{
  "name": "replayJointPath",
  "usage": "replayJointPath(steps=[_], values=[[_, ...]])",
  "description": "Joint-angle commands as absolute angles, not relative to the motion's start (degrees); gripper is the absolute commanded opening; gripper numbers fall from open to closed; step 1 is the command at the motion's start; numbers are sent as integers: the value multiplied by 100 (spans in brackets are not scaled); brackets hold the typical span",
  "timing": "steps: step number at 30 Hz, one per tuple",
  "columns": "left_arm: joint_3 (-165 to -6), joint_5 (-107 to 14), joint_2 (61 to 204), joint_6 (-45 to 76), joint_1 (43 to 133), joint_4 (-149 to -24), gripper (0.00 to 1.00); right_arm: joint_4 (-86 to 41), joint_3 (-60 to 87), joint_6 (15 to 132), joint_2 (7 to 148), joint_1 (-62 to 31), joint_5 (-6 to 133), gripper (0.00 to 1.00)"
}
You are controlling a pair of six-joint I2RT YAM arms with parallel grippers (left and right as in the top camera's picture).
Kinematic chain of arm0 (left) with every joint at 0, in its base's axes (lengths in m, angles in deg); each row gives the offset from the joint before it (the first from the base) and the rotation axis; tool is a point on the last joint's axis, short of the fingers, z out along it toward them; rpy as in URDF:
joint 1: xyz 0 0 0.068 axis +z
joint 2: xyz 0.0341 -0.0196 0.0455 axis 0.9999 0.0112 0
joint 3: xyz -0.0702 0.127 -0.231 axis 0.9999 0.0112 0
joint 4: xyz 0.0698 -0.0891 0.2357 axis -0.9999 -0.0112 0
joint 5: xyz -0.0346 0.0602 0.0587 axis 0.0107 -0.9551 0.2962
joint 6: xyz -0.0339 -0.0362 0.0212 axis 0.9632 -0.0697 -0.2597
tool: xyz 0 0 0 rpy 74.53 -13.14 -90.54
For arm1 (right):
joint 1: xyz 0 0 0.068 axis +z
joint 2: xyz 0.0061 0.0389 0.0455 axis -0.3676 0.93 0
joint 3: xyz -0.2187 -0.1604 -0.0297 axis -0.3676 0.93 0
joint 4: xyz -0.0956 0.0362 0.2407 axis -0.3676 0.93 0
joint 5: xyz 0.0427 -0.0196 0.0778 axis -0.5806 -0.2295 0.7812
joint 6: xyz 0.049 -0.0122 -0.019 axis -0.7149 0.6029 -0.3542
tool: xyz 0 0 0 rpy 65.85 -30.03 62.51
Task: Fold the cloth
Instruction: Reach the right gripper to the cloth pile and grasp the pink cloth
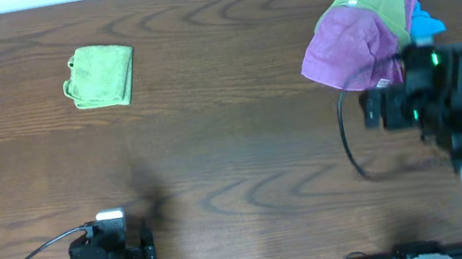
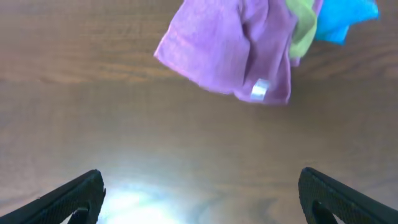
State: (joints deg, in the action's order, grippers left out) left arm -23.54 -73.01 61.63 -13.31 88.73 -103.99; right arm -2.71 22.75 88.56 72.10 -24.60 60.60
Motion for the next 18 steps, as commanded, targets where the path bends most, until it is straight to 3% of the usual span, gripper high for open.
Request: replayJointPath(steps=[1,10,18], values=[[-2160,-7426,6126,-1453,8847,-10557,95,-234,1560,8716,8019,-2610,5938,99],[-2160,-7426,6126,-1453,8847,-10557,96,-489,194,8893,10109,-2999,5824,99],[-2160,-7426,6126,-1453,8847,-10557,96,-1252,17,9033,11053,-3087,5828,99]])
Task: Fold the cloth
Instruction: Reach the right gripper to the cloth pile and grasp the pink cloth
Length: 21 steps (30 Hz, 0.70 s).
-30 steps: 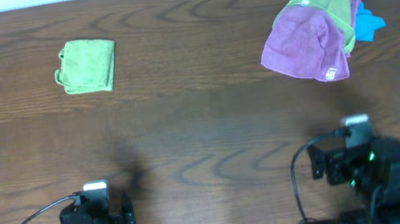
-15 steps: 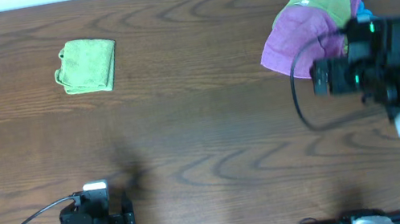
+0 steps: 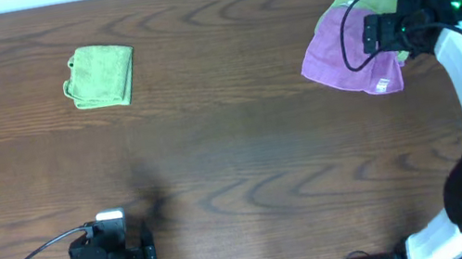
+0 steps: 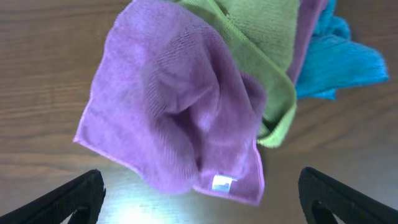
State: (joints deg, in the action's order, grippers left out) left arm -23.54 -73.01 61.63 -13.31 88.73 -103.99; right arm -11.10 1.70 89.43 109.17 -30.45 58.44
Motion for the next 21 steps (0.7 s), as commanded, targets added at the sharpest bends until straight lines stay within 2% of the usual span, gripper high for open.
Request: replayJointPath(steps=[1,18,21], values=[[-2160,-7426,6126,-1453,8847,-10557,95,-1346,19,9035,11107,-3080,5828,99],[-2160,-7426,6126,-1453,8847,-10554,95,-2314,96,9033,11916,-3032,6519,99],[-2160,-7423,6126,-1453,8847,-10557,95,-2310,96,8989,12111,-3010,6561,95]])
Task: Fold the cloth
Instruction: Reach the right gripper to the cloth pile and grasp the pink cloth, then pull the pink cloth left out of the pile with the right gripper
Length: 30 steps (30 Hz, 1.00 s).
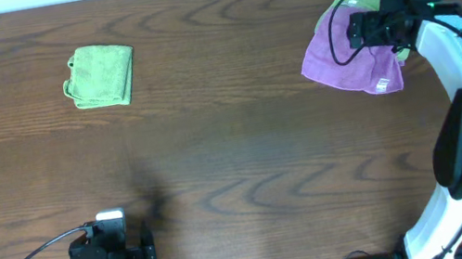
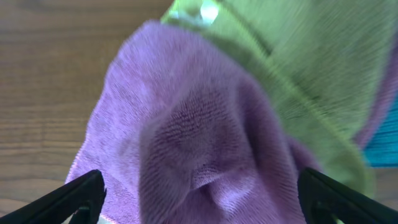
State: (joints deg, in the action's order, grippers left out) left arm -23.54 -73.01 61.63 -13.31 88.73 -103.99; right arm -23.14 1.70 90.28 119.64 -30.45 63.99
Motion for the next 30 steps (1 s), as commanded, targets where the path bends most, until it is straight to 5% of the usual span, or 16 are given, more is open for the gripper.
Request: replayJointPath(steps=[1,8,12,13,30], values=[[-2160,-7426,6126,-1453,8847,-10554,95,-2312,96,8989,12176,-3002,6626,91],[-2160,-7426,6126,-1453,8847,-10557,95,-2284,98,8989,12382,-2988,6661,71],[-2160,-7426,6126,-1453,8847,-10554,95,-2271,96,8991,12371,-2973,6663,23],[-2160,-7426,6126,-1453,8847,-10554,95,-2264,96,8991,12314,-2973,6663,1],[-2160,-7426,6126,-1453,8847,-10557,95,-935,96,9446,10262,-2720,6755,1]])
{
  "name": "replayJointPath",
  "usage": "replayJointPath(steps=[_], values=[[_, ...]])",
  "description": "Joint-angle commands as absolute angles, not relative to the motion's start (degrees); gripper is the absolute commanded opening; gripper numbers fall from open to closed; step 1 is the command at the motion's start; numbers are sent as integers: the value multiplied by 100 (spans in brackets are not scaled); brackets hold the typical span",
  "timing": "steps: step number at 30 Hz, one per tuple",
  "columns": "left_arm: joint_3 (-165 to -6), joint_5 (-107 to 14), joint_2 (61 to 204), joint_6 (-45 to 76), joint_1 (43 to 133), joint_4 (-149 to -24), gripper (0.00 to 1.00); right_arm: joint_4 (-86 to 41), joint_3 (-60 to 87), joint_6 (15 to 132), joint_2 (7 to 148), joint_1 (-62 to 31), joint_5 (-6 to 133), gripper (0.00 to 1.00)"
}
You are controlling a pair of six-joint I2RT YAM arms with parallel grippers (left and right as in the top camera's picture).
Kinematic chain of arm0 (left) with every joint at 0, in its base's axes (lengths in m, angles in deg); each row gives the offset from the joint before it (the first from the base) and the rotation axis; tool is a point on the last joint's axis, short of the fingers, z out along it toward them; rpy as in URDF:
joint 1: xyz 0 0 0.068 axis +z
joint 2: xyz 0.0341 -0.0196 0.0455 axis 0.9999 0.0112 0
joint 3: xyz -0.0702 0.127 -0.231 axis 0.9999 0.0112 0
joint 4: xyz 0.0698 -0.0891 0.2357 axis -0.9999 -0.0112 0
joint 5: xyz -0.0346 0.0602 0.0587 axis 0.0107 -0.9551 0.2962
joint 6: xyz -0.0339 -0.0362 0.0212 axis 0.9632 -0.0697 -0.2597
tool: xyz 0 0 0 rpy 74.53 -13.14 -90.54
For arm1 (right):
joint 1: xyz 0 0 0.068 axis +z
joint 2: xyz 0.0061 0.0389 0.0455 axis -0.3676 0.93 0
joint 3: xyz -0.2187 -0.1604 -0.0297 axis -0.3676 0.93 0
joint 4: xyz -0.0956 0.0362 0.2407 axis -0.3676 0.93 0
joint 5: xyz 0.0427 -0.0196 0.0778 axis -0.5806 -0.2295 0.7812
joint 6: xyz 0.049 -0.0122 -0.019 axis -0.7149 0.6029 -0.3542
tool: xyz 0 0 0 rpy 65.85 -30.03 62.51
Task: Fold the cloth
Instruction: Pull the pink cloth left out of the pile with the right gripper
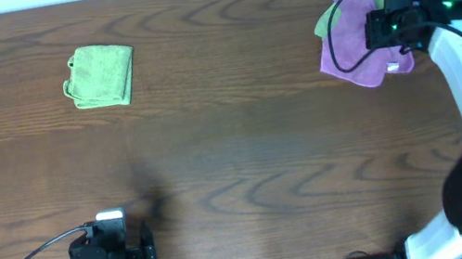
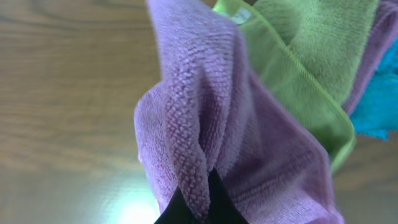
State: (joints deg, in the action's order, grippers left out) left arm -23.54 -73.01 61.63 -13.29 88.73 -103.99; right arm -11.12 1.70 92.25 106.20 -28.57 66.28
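A purple cloth [image 1: 350, 51] is bunched at the table's far right. My right gripper [image 1: 386, 28] is shut on a pinched ridge of it. In the right wrist view the gripper [image 2: 208, 208] shows only as dark fingertips with the purple cloth [image 2: 205, 124] squeezed between them. A light green cloth [image 2: 298, 56] and a blue cloth [image 2: 376, 102] lie behind and under the purple one. A folded green cloth [image 1: 101, 74] lies at the far left. My left gripper [image 1: 143, 250] sits folded at the near left edge; its jaws are too small to read.
A black cable [image 1: 342, 35] from the right arm loops over the purple cloth. The left arm's base and its cable occupy the near left edge. The table's far edge runs just behind the cloth pile.
The right gripper was open just above the purple cloth; now it is shut on a fold of it. The cloth is bunched narrower and its left edge has shifted right.
The right gripper was open over bare table in front of the cloth pile. Then it stood open over the pile, then open close above the purple cloth. Now it pinches the purple cloth. The left arm and the folded green cloth have not moved.
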Motion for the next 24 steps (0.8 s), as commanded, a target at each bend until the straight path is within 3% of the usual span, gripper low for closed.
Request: replayJointPath(steps=[1,14,24], values=[[-2160,-7426,6126,-1453,8847,-10557,95,-780,96,9500,10102,-2661,6775,1],[-2160,-7426,6126,-1453,8847,-10557,96,1261,96,9544,8428,-1277,7391,1],[-2160,-7426,6126,-1453,8847,-10557,95,1994,113,8989,8137,281,7389,1]])
